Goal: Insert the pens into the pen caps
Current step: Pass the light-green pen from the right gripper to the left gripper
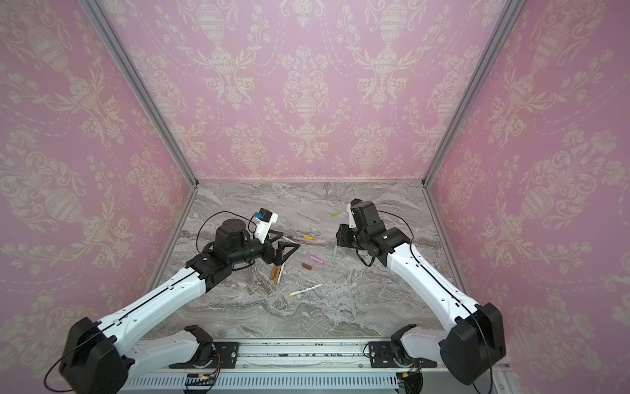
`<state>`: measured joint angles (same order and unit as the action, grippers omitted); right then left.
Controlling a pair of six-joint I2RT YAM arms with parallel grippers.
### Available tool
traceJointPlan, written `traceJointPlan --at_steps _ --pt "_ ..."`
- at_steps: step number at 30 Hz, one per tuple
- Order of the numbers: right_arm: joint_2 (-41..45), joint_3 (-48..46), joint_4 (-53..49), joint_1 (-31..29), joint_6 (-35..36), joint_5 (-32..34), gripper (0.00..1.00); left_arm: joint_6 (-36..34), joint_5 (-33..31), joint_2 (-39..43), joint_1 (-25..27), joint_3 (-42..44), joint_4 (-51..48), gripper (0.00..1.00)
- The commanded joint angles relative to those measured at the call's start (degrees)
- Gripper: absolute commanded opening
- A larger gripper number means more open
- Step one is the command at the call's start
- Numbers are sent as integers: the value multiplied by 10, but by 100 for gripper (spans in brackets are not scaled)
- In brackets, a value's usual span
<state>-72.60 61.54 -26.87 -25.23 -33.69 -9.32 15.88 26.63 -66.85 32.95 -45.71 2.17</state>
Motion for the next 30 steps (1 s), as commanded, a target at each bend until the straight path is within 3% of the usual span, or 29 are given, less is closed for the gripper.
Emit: traceJointPlan --at_steps 1,12,19,30 --pt "9 -9 79 2 -62 -69 0 17 18 -27 23 -24 36 99" --pt "14 -12 137 1 -91 -130 0 27 1 -130 54 -76 98 95" --pt "28 -31 165 1 -99 -137 0 34 9 -171 58 -104 102 79" --pt "25 -35 186 2 -98 -139 0 36 13 -187 63 -118 89 33"
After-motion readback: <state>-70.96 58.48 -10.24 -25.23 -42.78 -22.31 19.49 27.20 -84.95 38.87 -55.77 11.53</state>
